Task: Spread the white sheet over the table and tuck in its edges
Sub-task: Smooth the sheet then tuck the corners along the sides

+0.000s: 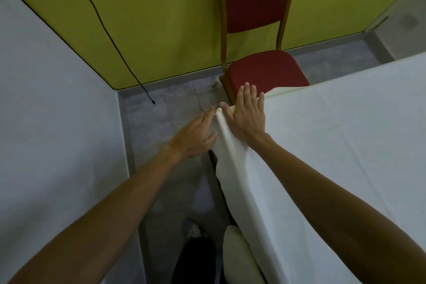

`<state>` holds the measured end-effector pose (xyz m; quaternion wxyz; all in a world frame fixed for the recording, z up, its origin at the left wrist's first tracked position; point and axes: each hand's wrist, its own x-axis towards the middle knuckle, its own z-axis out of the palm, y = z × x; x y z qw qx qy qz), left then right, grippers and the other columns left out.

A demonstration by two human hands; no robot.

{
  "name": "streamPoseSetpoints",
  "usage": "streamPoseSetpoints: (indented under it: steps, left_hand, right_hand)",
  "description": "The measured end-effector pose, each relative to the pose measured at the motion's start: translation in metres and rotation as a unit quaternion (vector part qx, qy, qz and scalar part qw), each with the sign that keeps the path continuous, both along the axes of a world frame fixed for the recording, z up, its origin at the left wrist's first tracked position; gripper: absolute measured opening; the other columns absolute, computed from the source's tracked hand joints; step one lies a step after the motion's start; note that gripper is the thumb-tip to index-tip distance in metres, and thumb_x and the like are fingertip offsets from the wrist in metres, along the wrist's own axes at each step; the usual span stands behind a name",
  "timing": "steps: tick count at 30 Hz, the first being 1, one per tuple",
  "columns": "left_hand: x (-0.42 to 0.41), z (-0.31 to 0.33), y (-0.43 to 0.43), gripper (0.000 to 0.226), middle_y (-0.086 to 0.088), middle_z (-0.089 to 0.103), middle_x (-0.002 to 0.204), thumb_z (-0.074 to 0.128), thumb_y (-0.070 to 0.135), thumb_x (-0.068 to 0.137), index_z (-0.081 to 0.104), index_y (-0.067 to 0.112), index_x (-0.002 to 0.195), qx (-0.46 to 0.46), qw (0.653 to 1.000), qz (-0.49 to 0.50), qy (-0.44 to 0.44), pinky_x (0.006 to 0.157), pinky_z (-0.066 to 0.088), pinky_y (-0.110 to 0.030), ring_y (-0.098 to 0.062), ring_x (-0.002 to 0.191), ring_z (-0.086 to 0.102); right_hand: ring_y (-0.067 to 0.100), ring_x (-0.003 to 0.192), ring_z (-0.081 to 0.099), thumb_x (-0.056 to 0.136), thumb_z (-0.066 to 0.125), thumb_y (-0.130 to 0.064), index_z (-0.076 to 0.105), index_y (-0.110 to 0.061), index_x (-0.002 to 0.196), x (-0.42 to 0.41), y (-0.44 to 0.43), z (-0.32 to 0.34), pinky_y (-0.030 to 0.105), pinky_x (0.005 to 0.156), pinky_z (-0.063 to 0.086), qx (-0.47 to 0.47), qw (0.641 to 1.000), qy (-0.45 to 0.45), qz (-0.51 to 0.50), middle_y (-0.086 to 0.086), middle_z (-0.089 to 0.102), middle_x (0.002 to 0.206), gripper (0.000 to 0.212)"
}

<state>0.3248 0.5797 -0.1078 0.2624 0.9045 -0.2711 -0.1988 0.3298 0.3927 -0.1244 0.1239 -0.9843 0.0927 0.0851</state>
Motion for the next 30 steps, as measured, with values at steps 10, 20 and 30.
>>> streamPoseSetpoints:
  steps: [10,20,30]
  left_hand:
    - [0.01,-0.05,-0.003,0.037,-0.012,0.066,0.115,0.061,0.034,0.096,0.057,0.008,0.122,-0.089,0.989,0.109,-0.053,0.081,0.052,-0.03,-0.024,0.097,0.065]
    - [0.026,-0.09,0.041,0.048,0.001,0.043,0.079,0.054,0.052,0.092,0.057,0.007,0.075,-0.103,0.978,0.144,-0.114,0.051,0.035,-0.031,-0.016,0.062,0.044]
    - [0.021,-0.102,0.061,0.02,-0.01,0.068,0.09,0.054,0.024,0.101,0.063,0.007,0.103,-0.077,0.986,0.13,-0.069,0.056,0.038,-0.02,-0.02,0.071,0.059]
  right_hand:
    - [0.027,0.158,-0.004,0.096,0.008,-0.076,0.003,-0.006,0.162,0.0,0.006,-0.012,0.049,0.127,-0.004,-0.057,0.997,-0.014,-0.05,0.012,0.002,0.171,0.096]
    - [0.028,0.158,0.003,0.098,0.014,-0.071,0.01,-0.004,0.161,0.001,0.005,-0.015,0.049,0.127,-0.002,-0.064,0.996,-0.026,-0.048,0.014,0.008,0.17,0.092]
    - [0.029,0.157,0.008,0.1,0.017,-0.067,0.013,-0.003,0.16,0.0,0.007,-0.014,0.049,0.127,-0.001,-0.057,0.996,-0.036,-0.05,0.015,0.014,0.169,0.089]
